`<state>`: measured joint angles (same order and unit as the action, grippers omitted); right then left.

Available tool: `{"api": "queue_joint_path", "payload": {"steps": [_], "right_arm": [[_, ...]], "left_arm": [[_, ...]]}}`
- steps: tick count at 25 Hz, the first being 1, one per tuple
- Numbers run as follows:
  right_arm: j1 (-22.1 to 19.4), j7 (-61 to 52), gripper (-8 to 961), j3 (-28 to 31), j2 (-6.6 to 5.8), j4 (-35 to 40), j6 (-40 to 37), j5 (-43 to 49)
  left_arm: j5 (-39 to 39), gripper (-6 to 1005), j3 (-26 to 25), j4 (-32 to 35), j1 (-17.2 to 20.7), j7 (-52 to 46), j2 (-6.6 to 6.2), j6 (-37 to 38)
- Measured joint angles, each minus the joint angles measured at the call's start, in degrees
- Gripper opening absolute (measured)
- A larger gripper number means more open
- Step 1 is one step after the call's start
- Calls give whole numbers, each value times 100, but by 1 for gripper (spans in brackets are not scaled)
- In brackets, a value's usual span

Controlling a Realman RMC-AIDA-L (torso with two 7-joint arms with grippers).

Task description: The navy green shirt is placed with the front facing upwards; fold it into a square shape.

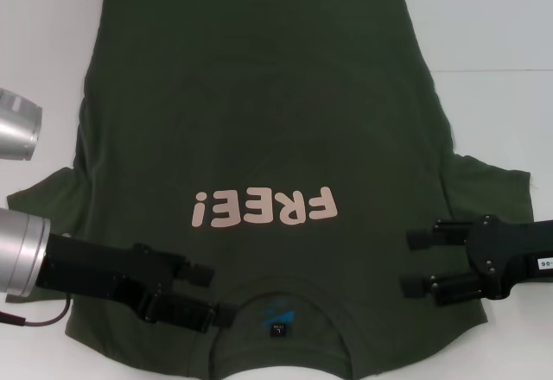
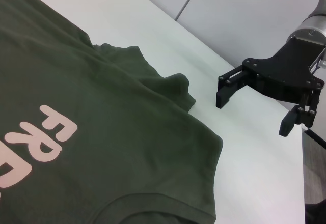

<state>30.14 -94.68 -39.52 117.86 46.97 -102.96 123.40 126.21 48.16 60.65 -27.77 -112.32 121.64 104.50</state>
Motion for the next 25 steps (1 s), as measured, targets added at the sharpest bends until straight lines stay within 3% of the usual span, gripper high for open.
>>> {"api": "queue_joint_path", "payload": {"steps": [25], "right_arm": [[0,-18,927,23,-8,-5,34,0]], "left_arm": [[-2,884,-31,0,0,0,-12,1]]}}
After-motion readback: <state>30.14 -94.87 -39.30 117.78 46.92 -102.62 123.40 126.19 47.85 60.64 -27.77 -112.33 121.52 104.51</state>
